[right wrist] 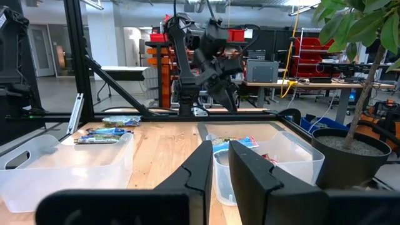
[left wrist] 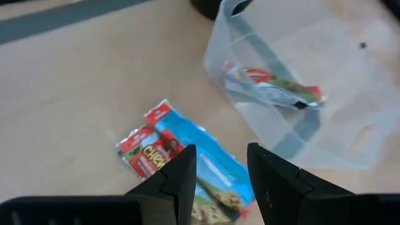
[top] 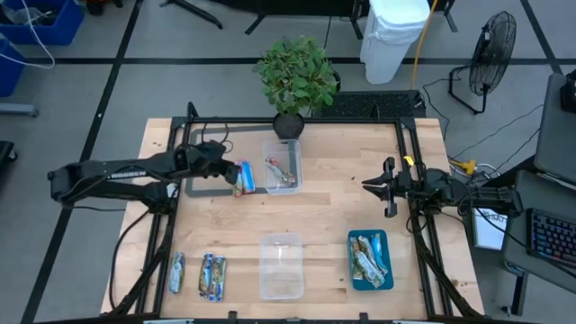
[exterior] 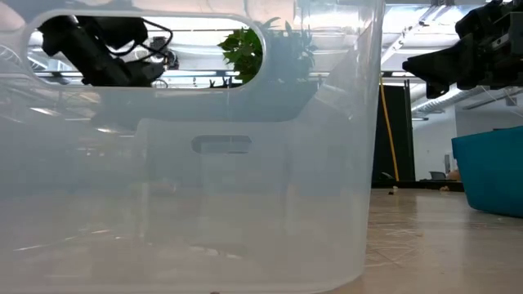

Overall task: Pick and place Granola Bars by type
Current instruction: Put the red granola bar into the top transparent bin

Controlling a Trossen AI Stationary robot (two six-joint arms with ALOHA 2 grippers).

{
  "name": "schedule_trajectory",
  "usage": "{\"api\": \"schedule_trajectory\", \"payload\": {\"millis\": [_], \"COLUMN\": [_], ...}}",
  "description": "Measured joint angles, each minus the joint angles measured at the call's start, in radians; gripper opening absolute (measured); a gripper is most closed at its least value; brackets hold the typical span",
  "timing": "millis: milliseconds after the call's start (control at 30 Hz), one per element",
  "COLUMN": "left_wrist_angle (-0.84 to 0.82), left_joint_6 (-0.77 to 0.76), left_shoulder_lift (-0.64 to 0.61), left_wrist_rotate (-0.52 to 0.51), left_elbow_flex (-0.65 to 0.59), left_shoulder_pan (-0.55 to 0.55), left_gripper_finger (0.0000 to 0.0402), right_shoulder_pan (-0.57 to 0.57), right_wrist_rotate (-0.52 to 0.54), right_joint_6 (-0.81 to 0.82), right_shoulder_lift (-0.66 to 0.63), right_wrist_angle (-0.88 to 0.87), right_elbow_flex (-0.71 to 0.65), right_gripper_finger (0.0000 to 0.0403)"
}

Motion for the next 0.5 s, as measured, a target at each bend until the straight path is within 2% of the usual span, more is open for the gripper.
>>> {"api": "schedule_trajectory", "payload": {"millis": [233, 500], "left_wrist_angle": [0.033, 0.053], "left_joint_6": [-0.027, -0.028], "left_shoulder_lift": [0.138, 0.237], "left_wrist_rotate": [-0.003, -0.004], "left_elbow_flex": [0.000, 0.000], "left_shoulder_pan": [0.012, 0.092], "left_gripper_finger": [0.0147, 0.0147], "right_shoulder_pan": [0.000, 0.000], "right_wrist_rotate": [0.000, 0.000], "right_joint_6": [0.000, 0.000], "right_shoulder_lift": [0.000, 0.000], "right_wrist_angle": [0.000, 0.000], "right_elbow_flex": [0.000, 0.000], "right_gripper_finger": [0.0045, 0.0044]}}
